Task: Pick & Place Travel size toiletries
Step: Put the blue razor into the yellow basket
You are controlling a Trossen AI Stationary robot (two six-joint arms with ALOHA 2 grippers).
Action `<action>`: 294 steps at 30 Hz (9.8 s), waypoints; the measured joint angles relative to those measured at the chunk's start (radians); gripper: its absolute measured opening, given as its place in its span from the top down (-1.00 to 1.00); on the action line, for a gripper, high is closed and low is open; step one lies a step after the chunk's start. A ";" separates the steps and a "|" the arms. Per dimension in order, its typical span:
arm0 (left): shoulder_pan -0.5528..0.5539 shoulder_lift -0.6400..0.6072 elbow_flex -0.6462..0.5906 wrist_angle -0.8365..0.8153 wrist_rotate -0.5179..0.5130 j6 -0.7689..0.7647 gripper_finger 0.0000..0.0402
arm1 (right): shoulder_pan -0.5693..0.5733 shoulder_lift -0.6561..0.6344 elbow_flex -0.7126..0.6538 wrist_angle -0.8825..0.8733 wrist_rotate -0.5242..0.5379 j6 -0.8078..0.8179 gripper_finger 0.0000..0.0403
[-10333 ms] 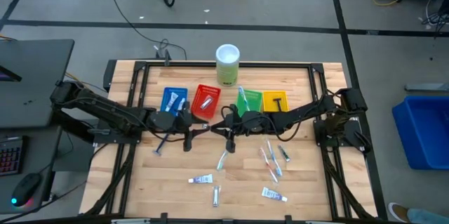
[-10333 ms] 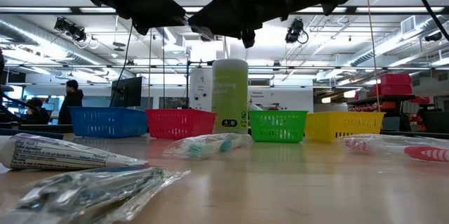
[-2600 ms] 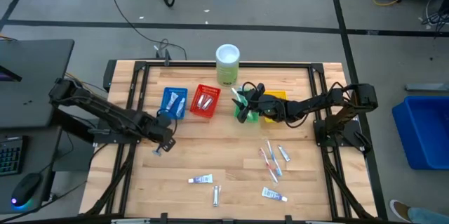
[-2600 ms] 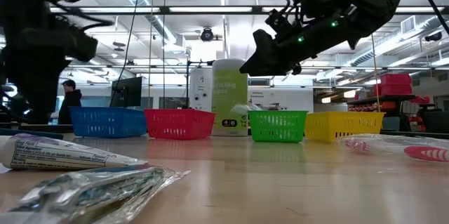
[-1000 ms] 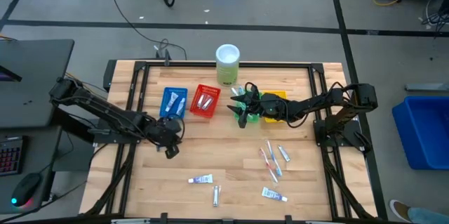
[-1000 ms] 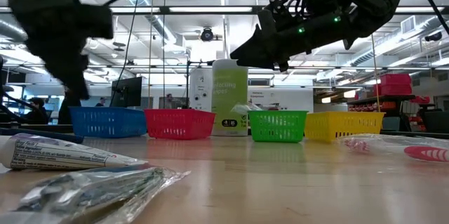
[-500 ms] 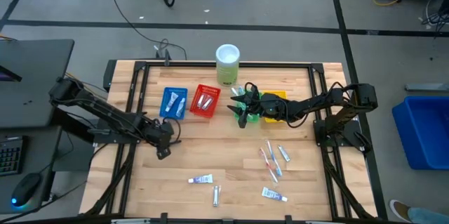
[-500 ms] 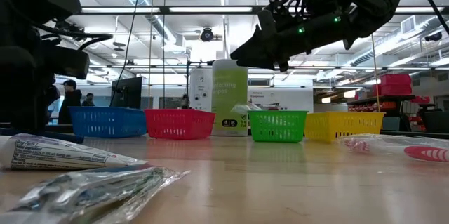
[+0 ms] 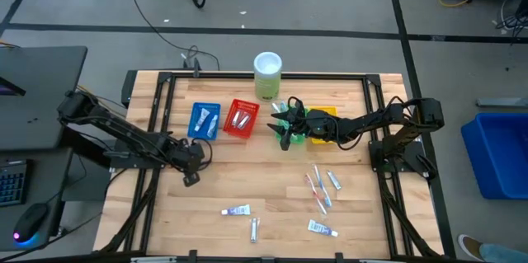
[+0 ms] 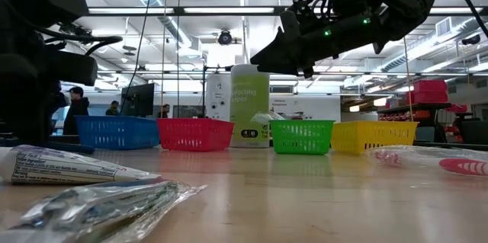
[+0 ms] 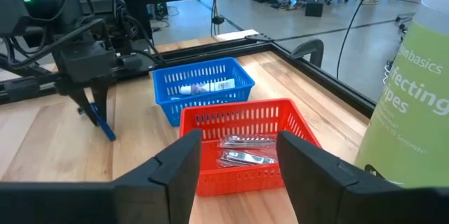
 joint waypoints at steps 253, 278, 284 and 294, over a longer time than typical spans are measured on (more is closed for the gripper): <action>0.183 0.124 0.120 1.083 -0.175 0.565 0.36 | 0.210 -0.303 0.308 -1.366 0.338 0.491 0.85; 0.183 0.124 0.120 1.083 -0.175 0.565 0.36 | 0.041 -0.301 0.137 -1.377 0.384 0.800 0.85; 0.183 0.124 0.120 1.083 -0.175 0.565 0.36 | -0.015 -0.301 0.015 -1.207 0.339 0.798 0.85; 0.183 0.124 0.120 1.083 -0.175 0.569 0.36 | -0.059 -0.301 -0.072 -1.073 0.316 0.797 0.83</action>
